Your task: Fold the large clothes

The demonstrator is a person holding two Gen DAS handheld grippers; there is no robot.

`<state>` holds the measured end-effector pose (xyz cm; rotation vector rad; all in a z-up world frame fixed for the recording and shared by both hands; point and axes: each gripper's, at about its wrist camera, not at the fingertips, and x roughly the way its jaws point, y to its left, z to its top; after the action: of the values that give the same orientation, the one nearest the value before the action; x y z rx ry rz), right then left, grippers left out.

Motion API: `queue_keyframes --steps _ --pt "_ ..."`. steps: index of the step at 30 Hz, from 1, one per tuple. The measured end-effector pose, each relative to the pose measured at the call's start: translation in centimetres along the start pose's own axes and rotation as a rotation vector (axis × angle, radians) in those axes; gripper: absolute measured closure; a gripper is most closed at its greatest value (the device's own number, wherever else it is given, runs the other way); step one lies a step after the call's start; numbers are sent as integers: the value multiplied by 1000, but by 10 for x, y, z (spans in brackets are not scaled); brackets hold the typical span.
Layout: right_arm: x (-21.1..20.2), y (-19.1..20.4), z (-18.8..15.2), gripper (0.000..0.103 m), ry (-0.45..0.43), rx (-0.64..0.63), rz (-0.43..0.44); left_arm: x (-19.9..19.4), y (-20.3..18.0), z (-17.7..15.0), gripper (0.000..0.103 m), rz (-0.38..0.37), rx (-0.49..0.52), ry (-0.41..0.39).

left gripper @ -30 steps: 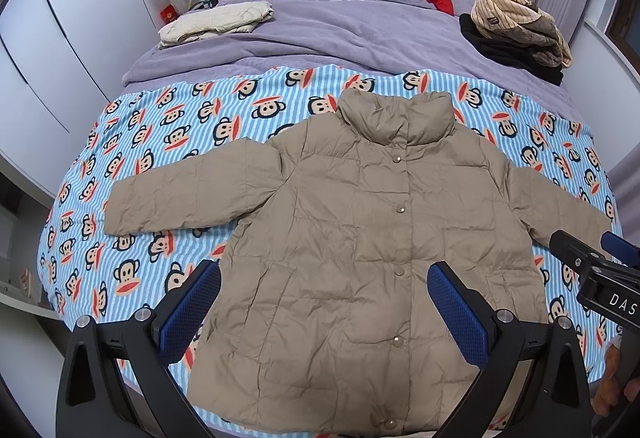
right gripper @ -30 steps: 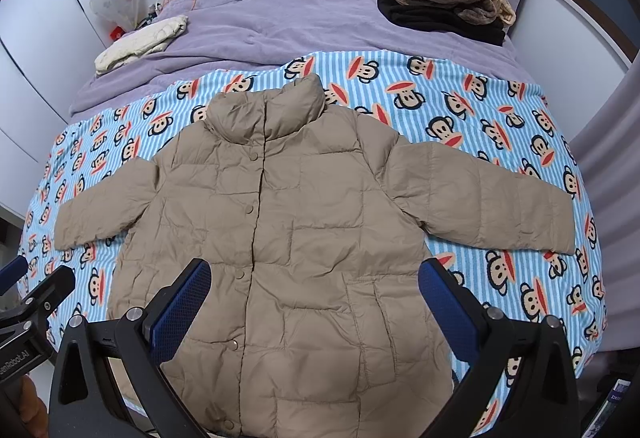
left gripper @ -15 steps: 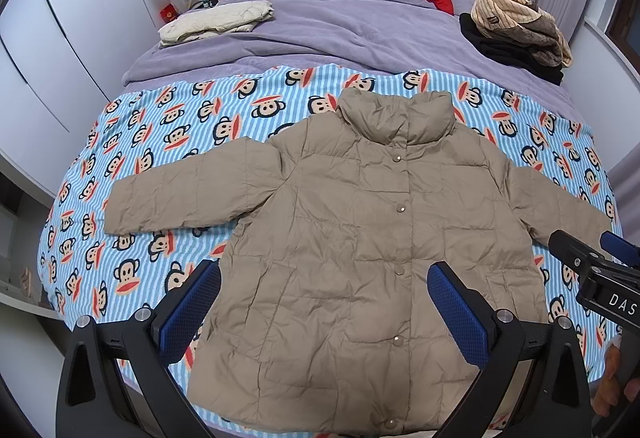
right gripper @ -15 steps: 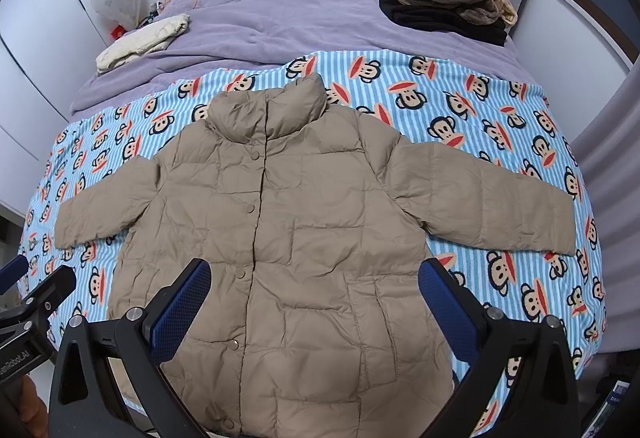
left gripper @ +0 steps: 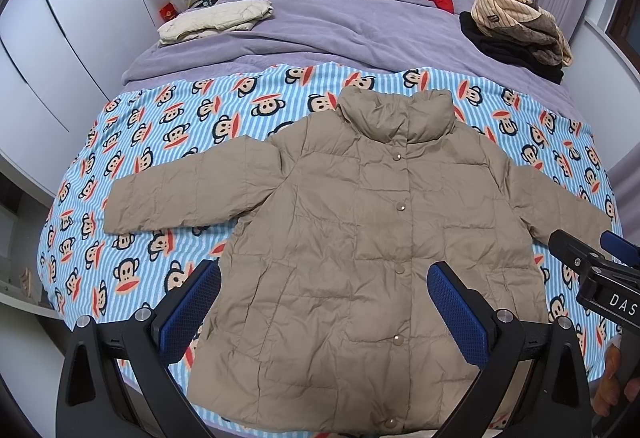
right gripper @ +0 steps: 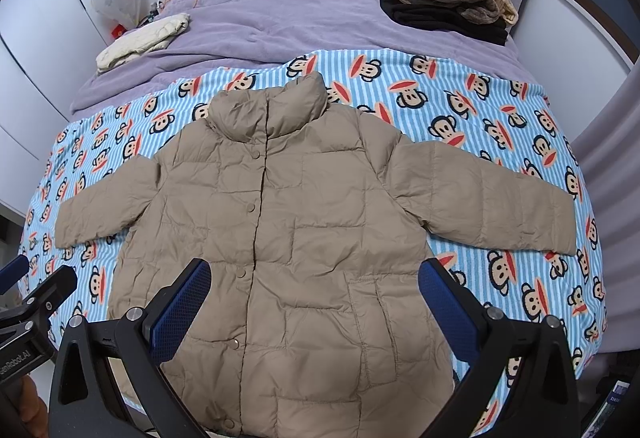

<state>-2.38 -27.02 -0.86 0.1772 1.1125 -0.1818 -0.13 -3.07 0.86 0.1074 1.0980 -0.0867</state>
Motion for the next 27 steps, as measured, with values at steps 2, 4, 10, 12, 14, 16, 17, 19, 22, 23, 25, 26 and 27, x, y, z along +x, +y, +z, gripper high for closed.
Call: queue_keyframes --steps 2,4,10,12,14,16,17,19,22,23,25,26,27 --pt "0 0 0 0 0 0 0 0 0 0 0 0 -1 0" --pt "0 0 0 0 0 0 0 0 1 1 0 -1 0 0" --pt "0 0 0 0 0 0 -1 0 1 2 0 -1 1 1" --pt "1 0 0 0 1 0 -1 0 0 -1 0 -1 3 1" --pt "1 1 0 0 1 0 0 0 1 1 0 -1 1 1" --pt "0 0 0 0 3 -1 0 1 0 -1 0 -1 0 2" --pt "0 0 0 0 3 -1 0 0 1 1 0 -2 1 2" --pt "0 0 0 0 3 -1 0 1 0 -2 0 -3 2 4" --pt "1 0 0 0 5 4 0 2 0 -7 0 -7 6 4" --pt "0 -1 -1 0 8 7 1 3 1 -6 0 -8 7 5" --pt "1 -2 -4 0 13 13 4 4 1 -7 0 -13 7 6" --pt "1 -2 -5 0 16 16 7 5 3 -4 0 -18 8 9" --pt "3 -2 -6 0 18 18 10 5 3 -5 0 -22 9 12"
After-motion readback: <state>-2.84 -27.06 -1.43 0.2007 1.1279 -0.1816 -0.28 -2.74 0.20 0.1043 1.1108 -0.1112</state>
